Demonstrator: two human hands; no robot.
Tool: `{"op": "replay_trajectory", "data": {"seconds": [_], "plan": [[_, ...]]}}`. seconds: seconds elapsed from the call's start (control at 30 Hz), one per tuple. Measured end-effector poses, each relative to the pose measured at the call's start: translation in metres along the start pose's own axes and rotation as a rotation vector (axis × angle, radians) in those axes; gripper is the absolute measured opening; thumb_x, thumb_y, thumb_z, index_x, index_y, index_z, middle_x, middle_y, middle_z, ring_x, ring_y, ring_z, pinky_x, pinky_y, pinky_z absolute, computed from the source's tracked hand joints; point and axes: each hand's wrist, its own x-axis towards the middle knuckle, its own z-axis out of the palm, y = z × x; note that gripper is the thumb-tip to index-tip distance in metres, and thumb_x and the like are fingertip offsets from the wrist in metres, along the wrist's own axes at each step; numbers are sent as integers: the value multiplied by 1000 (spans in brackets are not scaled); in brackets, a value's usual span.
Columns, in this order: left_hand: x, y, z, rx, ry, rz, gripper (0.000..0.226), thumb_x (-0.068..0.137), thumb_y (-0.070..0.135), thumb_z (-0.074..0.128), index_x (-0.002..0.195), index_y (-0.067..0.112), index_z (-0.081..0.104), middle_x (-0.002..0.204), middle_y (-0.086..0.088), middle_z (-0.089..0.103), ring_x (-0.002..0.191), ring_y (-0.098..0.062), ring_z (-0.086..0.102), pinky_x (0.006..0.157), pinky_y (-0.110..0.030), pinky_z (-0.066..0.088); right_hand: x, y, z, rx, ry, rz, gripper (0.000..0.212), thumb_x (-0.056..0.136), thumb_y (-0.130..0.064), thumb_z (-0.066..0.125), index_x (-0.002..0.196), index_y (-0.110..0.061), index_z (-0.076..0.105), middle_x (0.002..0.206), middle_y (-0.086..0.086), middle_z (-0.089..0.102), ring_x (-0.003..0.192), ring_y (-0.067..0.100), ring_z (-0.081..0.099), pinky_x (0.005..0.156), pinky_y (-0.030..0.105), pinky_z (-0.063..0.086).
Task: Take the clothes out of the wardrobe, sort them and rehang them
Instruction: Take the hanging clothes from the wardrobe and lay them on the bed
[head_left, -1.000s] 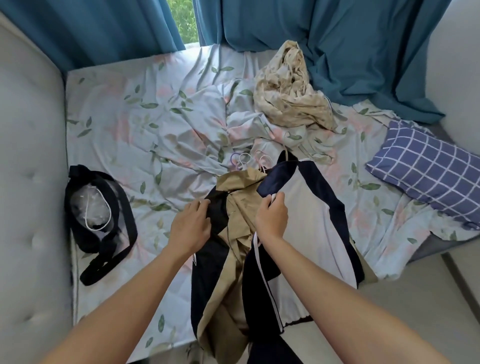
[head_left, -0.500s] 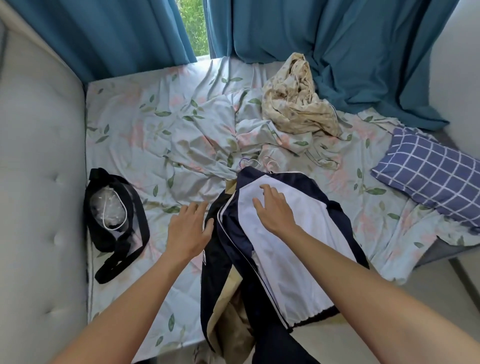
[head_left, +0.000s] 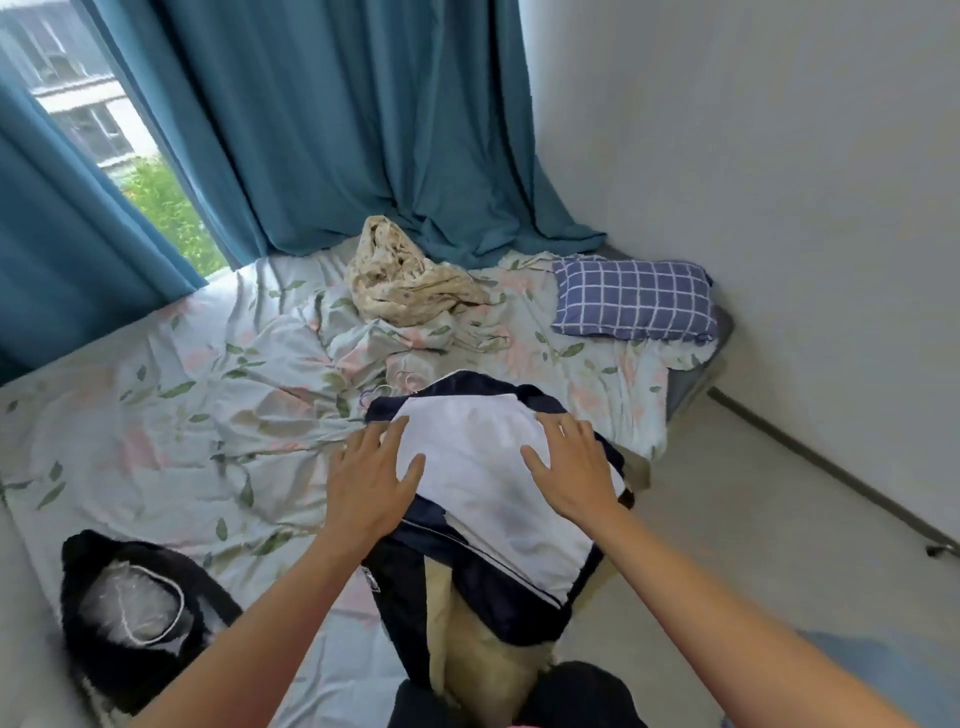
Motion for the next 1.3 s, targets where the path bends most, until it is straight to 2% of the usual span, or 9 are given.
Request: {"op": "replay_trajectory", "data": {"seconds": [0.17,0.33,0.43,0.67,0.83,1.0,1.17,1.3], "plan": [[-24,61,-9,-13,-48,276,70,98,65,29,156,28,44,150,-2,54,137,-30,47,102,-52,45,-119,32,-27,76,164,233,60,103,-54,46,152,-21,46,147,0,49,136,28,41,109,47,43],[-78,155,1,-45,-88,562,67,99,62,34,154,27,48,146,-2,56,133,-28,50,96,-48,46,-240,60,-66,108,325,411,56,101,-54,46,149,-24,47,141,-1,51,127,23,45,103,42,44],[-118,217,5,-83,-103,701,64,100,61,36,154,28,48,146,1,56,134,-26,49,98,-47,46,-312,84,-86,91,399,512,55,102,-53,47,149,-25,45,142,-2,51,128,24,45,103,42,43],[-237,356,24,-168,-122,1018,60,98,57,46,148,26,52,134,2,59,123,-26,54,88,-44,48,-475,132,-114,36,544,745,52,99,-52,54,145,-30,46,140,-7,51,129,23,46,100,43,42],[-319,433,40,-167,-148,1201,60,98,59,46,147,25,54,130,2,61,118,-25,57,85,-42,47,-570,150,-127,32,616,893,53,101,-51,52,148,-27,45,144,-6,49,133,21,42,107,44,41],[-382,483,39,-184,-155,1424,56,98,55,44,143,23,55,130,1,60,115,-24,55,84,-39,45,-648,161,-129,17,707,1054,53,99,-53,49,146,-30,46,140,-11,51,129,19,47,105,44,45],[-440,516,47,-221,-176,1674,53,101,49,44,141,17,56,131,-3,59,114,-26,56,84,-41,47,-714,146,-122,-36,800,1242,53,100,-52,49,147,-26,47,137,-7,52,127,20,48,102,40,44],[-502,540,49,-263,-184,1883,50,100,46,44,137,16,57,126,-3,59,110,-28,56,82,-42,47,-768,137,-116,-50,856,1386,55,99,-55,46,148,-28,45,140,-8,51,130,20,47,103,46,47]]}}
